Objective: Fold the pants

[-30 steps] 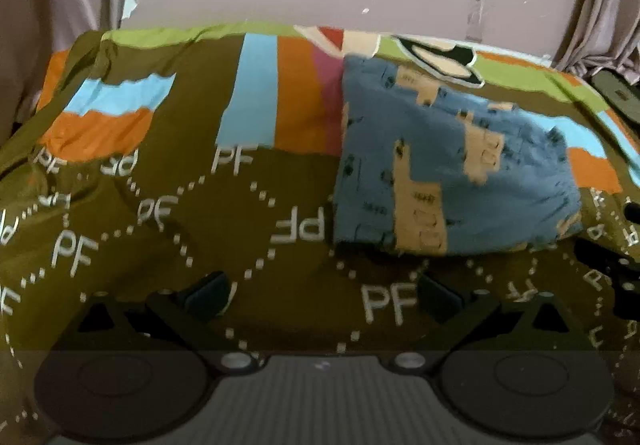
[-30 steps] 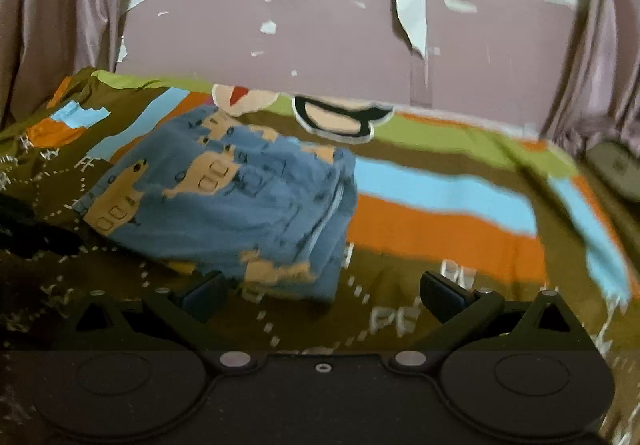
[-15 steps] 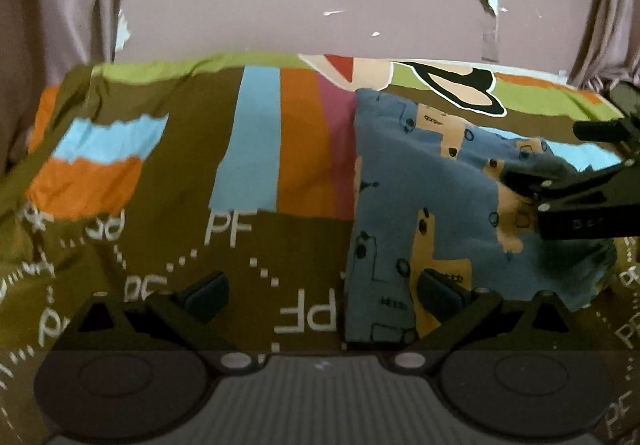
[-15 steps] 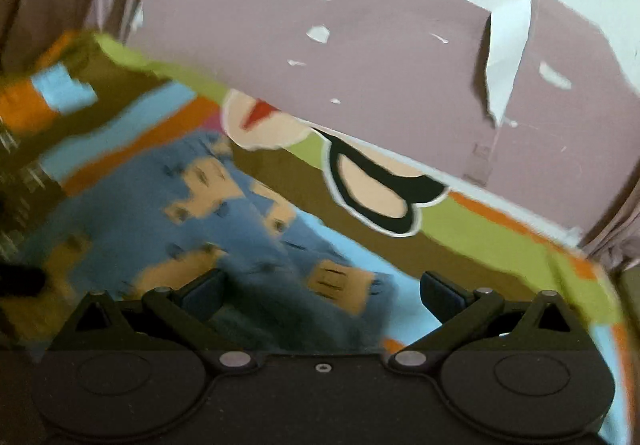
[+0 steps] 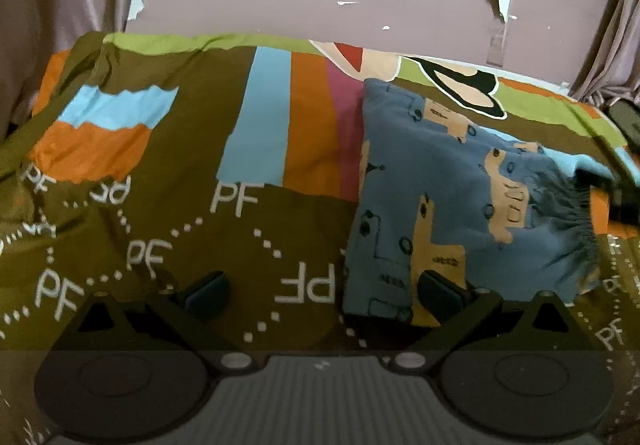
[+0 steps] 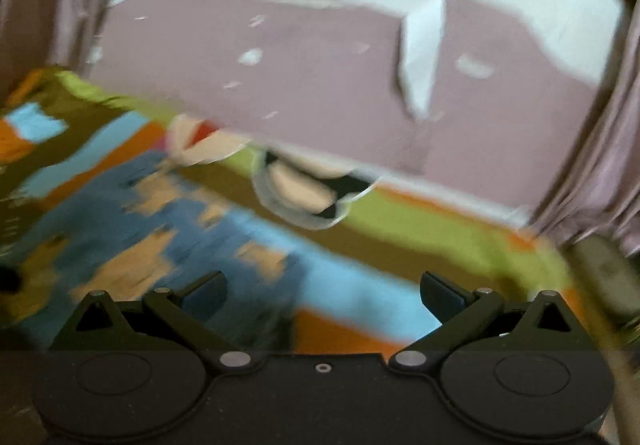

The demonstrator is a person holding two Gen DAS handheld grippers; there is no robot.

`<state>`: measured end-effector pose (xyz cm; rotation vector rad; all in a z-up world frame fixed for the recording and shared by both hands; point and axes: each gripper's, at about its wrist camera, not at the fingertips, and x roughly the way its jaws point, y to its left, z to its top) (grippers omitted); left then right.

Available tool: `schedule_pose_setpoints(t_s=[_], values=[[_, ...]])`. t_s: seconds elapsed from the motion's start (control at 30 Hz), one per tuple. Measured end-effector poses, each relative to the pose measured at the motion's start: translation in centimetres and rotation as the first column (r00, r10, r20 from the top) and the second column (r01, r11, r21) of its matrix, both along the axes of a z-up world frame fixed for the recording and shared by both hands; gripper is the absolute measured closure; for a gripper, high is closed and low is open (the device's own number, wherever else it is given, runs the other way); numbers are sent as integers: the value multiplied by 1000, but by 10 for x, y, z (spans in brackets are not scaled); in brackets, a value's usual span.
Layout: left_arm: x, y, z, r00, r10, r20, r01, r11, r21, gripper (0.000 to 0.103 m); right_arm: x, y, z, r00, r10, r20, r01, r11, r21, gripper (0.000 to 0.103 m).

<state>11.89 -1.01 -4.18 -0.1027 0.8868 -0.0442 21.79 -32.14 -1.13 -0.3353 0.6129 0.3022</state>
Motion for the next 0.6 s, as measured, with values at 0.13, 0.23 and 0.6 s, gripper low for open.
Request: schedule_pose_setpoints(t_s=[0.13, 0.23, 0.6], values=[[-9, 0, -3, 1000, -13, -20, 13, 999, -29, 0, -12, 4, -20, 994, 37, -102, -33, 999, 37, 1], [-17, -6, -6, 999, -29, -29, 29, 1000, 3, 0, -16, 2, -28, 993, 38, -113, -32, 998, 50, 1], [-30, -19, -4, 997, -70, -44, 73, 996, 59, 0, -16, -26, -34, 992, -4, -125, 32, 975, 218, 1]])
